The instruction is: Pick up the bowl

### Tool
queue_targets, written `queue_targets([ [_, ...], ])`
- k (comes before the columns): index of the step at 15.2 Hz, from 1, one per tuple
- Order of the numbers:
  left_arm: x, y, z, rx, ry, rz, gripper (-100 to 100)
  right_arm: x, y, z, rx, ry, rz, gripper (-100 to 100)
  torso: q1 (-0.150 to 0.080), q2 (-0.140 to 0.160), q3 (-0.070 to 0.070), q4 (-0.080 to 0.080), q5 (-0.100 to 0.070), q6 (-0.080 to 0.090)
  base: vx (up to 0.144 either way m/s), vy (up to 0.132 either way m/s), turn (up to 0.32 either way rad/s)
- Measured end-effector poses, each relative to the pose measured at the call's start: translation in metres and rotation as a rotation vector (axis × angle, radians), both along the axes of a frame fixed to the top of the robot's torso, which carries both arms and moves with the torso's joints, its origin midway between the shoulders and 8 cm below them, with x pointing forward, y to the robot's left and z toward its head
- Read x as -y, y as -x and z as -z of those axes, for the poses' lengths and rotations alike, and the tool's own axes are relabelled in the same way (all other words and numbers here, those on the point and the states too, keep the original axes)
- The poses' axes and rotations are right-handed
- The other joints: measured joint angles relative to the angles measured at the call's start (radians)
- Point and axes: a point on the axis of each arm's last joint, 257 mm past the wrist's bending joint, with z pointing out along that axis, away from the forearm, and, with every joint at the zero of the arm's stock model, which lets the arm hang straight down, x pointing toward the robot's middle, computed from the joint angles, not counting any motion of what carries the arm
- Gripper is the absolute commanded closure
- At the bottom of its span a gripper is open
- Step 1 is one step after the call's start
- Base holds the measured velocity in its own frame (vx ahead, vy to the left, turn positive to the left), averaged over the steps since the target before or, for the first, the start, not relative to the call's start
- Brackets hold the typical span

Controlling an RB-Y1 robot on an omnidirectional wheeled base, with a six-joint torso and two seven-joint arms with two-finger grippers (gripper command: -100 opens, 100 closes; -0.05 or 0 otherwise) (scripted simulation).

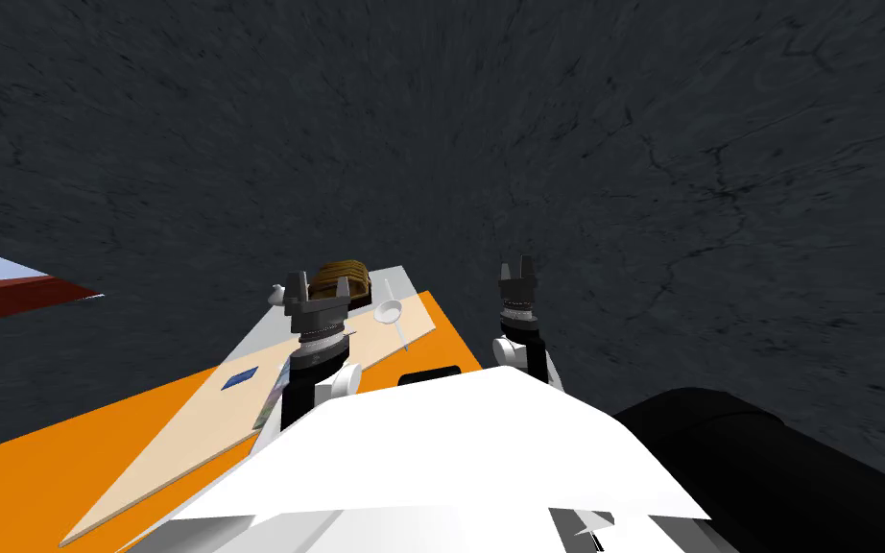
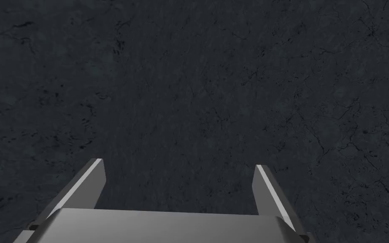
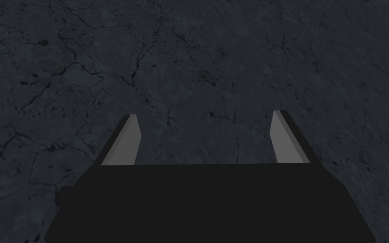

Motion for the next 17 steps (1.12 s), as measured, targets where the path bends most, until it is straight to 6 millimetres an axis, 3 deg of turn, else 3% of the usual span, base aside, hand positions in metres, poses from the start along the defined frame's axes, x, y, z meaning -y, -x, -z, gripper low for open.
queue_targets([
  [7, -0.004, -0.022, 0.029, -0.121, -0.077, 0.021, -100, 0.0, 0.0, 0.0, 0.0, 0.0, 0.0, 0, 0.001, 0.002, 0.001, 0.0, 0.0, 0.0, -0.028, 0.004, -0.101],
  [17, -0.042, -0.061, 0.088, -0.345, -0.1, -0.019, -100, 0.0, 0.0, 0.0, 0.0, 0.0, 0.0, 0, 0.002, 0.001, 0.001, 0.0, 0.0, 0.0, -0.017, 0.013, -0.121],
])
